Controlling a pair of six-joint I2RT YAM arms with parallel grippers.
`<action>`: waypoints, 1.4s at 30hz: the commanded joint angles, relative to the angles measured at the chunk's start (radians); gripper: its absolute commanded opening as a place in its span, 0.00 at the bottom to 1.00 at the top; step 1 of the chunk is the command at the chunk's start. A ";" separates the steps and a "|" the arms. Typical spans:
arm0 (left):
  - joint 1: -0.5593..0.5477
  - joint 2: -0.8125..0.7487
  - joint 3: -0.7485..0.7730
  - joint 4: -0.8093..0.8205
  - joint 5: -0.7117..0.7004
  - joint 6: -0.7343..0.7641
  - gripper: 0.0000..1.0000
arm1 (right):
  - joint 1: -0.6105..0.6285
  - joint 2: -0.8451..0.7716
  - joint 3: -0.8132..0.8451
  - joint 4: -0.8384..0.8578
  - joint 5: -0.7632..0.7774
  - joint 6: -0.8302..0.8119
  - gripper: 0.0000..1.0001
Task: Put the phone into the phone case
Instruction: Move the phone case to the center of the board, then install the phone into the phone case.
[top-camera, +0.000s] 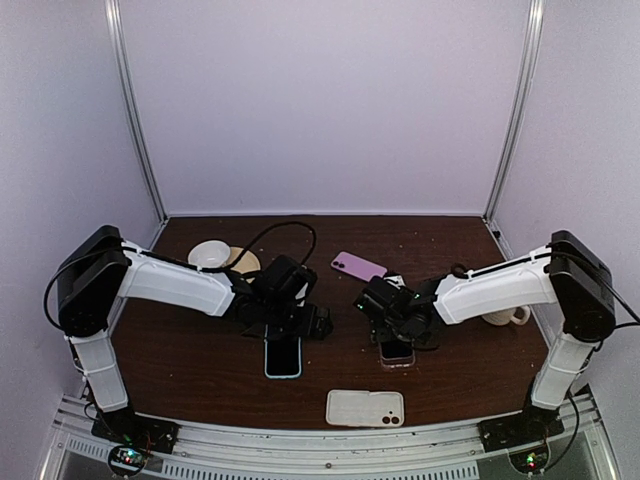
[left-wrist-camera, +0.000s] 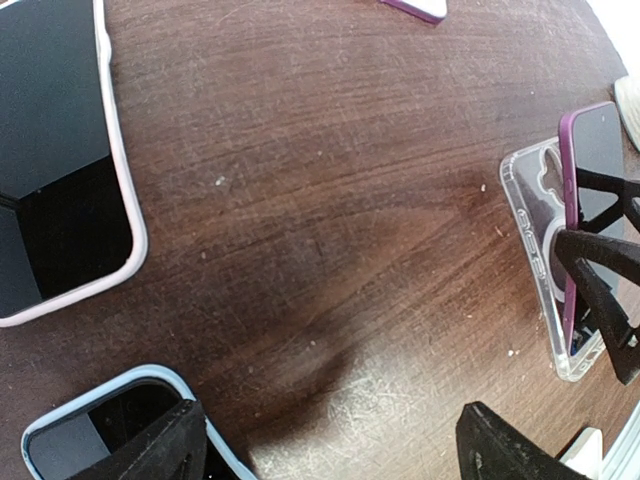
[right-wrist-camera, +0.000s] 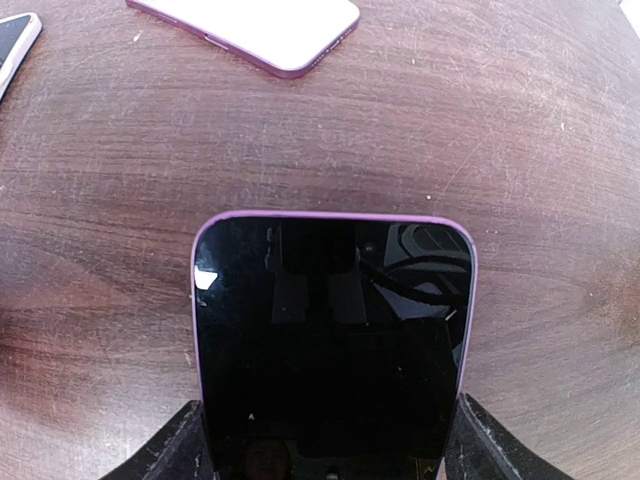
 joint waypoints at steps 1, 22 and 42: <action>0.005 0.015 0.021 0.035 0.019 0.020 0.90 | 0.013 -0.049 0.029 -0.040 0.019 0.013 0.00; 0.002 0.023 0.026 0.058 0.063 0.023 0.88 | 0.036 -0.061 -0.051 0.027 -0.026 0.108 0.00; 0.002 0.020 0.022 0.056 0.058 0.024 0.88 | 0.069 0.058 -0.023 0.009 -0.013 0.116 0.00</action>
